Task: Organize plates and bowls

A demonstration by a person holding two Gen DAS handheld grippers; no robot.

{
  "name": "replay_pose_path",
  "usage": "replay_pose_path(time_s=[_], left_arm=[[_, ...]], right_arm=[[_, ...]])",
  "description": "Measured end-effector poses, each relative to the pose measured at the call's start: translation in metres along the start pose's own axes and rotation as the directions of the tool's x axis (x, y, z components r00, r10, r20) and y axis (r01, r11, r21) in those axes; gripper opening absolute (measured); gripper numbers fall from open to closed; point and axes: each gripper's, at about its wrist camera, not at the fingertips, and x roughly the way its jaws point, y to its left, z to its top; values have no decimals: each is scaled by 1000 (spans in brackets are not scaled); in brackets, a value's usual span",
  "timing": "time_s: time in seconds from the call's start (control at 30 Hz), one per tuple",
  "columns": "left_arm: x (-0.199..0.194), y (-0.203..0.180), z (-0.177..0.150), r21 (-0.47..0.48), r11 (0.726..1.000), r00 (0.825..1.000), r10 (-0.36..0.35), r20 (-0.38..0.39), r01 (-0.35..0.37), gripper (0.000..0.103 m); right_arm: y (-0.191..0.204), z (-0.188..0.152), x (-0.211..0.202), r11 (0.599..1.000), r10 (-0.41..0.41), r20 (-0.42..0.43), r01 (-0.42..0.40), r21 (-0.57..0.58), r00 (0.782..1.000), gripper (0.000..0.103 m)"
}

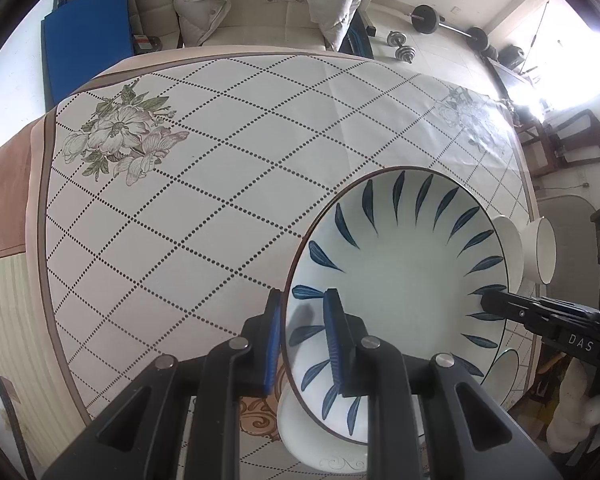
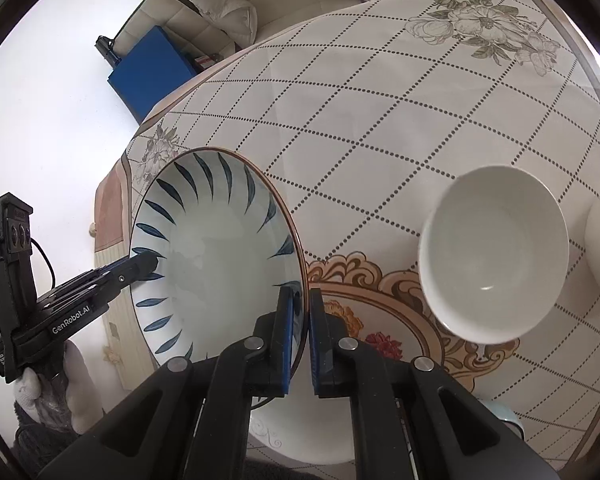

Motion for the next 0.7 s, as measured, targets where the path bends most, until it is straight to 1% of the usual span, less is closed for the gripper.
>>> replay_pose_path(time_s=[0.17, 0.37, 0.5, 0.7], left_arm=[[5, -14, -27, 34, 999, 1000, 2, -26, -1, 18], [15, -17, -59, 55, 998, 998, 6, -65, -3, 18], [23, -18, -74, 65, 998, 996, 21, -83, -16, 18], [42, -19, -91, 83, 996, 992, 50, -119, -40, 18]], right_arm=[[-14, -38, -4, 1000, -10, -4, 10, 25, 1000, 9], [-26, -82, 4, 998, -11, -24, 12, 62, 1000, 9], [-32, -102, 14, 997, -11, -41, 14, 74, 999, 9], [-41, -118, 30, 996, -24, -64, 29, 83, 998, 9]])
